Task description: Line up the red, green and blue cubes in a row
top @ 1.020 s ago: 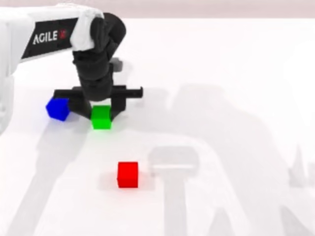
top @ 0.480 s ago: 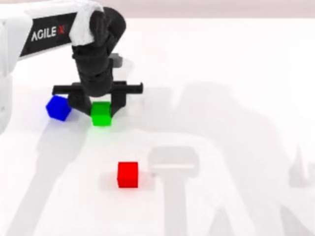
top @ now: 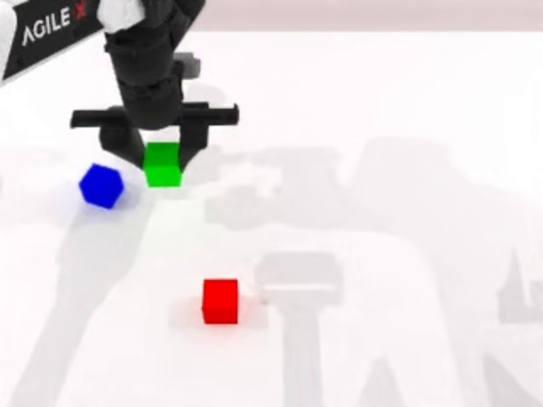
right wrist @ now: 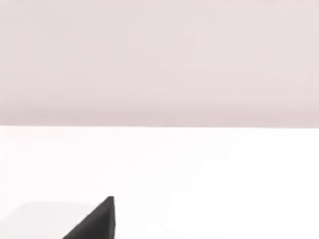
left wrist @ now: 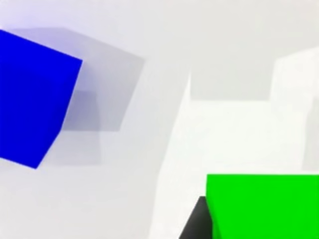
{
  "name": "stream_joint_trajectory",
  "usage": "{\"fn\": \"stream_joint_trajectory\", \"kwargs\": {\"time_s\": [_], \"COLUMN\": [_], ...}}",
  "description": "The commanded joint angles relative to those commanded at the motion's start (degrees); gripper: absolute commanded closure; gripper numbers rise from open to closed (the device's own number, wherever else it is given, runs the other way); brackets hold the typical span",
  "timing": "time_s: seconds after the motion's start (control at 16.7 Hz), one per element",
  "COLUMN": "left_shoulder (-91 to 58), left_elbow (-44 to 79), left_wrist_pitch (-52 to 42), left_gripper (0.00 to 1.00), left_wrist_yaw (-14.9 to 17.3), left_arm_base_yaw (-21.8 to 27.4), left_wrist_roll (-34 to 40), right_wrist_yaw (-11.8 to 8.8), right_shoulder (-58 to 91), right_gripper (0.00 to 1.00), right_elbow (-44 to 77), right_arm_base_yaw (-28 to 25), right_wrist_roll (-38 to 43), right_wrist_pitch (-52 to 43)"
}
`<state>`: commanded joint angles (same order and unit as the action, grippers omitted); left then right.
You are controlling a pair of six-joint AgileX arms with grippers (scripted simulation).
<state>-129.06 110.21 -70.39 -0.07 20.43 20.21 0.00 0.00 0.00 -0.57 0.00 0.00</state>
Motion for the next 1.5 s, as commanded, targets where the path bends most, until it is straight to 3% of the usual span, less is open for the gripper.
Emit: {"fn": "stream_joint_trajectory", "kwargs": {"time_s": [0.3, 0.84, 1.26, 1.5], "left_shoulder": [0.4, 7.5, 7.9, 6.4], "left_elbow": [-0.7, -8.1, -9.4, -15.6], "left_wrist_pitch": [0.1, 0.0, 1.0, 9.4], "left_gripper": [1.00, 1.00, 1.00, 1.00], "left_wrist_yaw": [-0.1, -0.5, -0.5, -0.5], "left_arm_base_yaw": [2.6, 24.6, 25.8, 25.8], "left_wrist_roll": [2.2, 24.5, 25.6, 25.7], "right_wrist_yaw": [0.0, 0.0, 0.0, 0.0], "right_shoulder": [0.0, 0.0, 0.0, 0.0], "right_gripper": [0.00, 0.00, 0.00, 0.00], "right_elbow": [0.0, 0.0, 0.0, 0.0], "right_arm_base_yaw": [0.0, 0.0, 0.0, 0.0], "right_wrist_roll": [0.0, 0.0, 0.0, 0.0], "right_wrist_pitch": [0.0, 0.0, 0.0, 0.0]}}
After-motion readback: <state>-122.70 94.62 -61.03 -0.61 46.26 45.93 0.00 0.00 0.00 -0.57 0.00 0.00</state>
